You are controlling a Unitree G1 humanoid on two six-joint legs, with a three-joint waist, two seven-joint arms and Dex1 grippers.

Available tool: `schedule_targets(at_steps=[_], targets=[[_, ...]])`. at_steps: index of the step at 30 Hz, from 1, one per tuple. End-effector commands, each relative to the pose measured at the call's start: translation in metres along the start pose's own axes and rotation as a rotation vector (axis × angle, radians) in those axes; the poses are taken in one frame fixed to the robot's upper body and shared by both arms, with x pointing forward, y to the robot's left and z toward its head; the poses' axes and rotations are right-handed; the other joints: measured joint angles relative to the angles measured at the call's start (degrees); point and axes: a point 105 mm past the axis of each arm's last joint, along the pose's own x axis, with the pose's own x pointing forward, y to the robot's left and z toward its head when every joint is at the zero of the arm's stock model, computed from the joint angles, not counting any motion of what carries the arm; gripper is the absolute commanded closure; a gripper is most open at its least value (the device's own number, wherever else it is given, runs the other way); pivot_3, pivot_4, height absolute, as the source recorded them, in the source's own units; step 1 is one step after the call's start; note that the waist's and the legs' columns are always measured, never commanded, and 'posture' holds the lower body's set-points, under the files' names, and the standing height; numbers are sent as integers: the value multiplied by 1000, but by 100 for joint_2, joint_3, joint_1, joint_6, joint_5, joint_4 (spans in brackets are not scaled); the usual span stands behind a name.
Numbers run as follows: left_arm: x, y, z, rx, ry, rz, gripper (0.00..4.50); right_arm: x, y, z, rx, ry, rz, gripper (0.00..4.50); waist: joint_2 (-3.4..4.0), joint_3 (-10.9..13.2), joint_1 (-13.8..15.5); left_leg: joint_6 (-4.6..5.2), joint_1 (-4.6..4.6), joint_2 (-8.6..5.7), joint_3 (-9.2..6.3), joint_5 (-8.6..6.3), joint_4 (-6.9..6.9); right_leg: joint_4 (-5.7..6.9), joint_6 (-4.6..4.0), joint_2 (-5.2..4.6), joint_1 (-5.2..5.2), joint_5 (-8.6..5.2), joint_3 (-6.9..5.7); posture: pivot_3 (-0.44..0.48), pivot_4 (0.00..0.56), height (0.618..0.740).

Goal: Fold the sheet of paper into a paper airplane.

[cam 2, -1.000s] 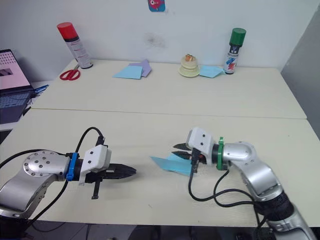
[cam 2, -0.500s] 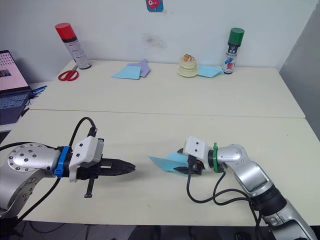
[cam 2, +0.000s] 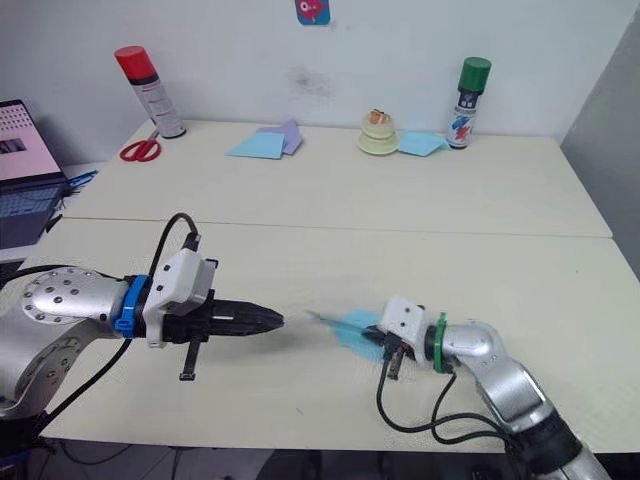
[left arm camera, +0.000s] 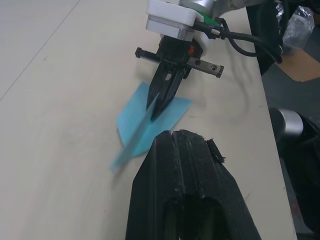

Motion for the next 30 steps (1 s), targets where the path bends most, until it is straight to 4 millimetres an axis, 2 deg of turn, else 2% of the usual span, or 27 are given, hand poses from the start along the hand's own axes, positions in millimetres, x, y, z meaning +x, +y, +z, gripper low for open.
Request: schedule_targets(at_steps=[1,6,12,17,20,25,28,30], targets=[[10,10,5,9,-29,58,4500,-23,-28,12,93,-44,-275,4480,0,0,6,0,0,0,-1,0,2,3,0,0,0,0,0,0,150,729],[24,18,7,11,-47,95,4500,-53,-60,0,239,-22,-631,4480,-1,-1,-1,-5,2,-2,1,3,17,27,1,0,-2,0,4,0,150,729],[33,22,4,17,-42,101,4500,-41,-66,-21,373,53,-690,4480,0,0,-23,-4,13,-2,3,2,48,67,0,2,-1,0,9,0,150,729],[37,22,2,14,-48,117,4500,-35,-65,-19,457,30,-693,4480,0,0,-23,-4,14,-3,5,2,65,79,-1,2,0,1,13,0,150,729],[36,21,-3,6,-40,153,4500,-35,-63,-7,457,-14,-683,3849,0,0,-21,-4,14,-3,4,2,65,78,0,2,0,1,13,0,150,729],[25,15,-16,-3,21,193,4500,-43,-62,24,346,-103,-624,2109,2,1,-25,-3,5,-1,2,2,63,74,0,2,-5,1,12,0,150,729],[9,22,-22,-8,50,275,3766,-53,-60,40,279,-145,-576,1071,2,1,-22,-3,5,-1,0,2,63,73,0,2,-5,0,10,0,150,729],[-2,24,-26,-10,74,318,3117,-61,-62,46,226,-151,-547,302,2,1,-19,-3,7,-1,-3,2,64,73,0,2,-3,0,6,0,150,729]])
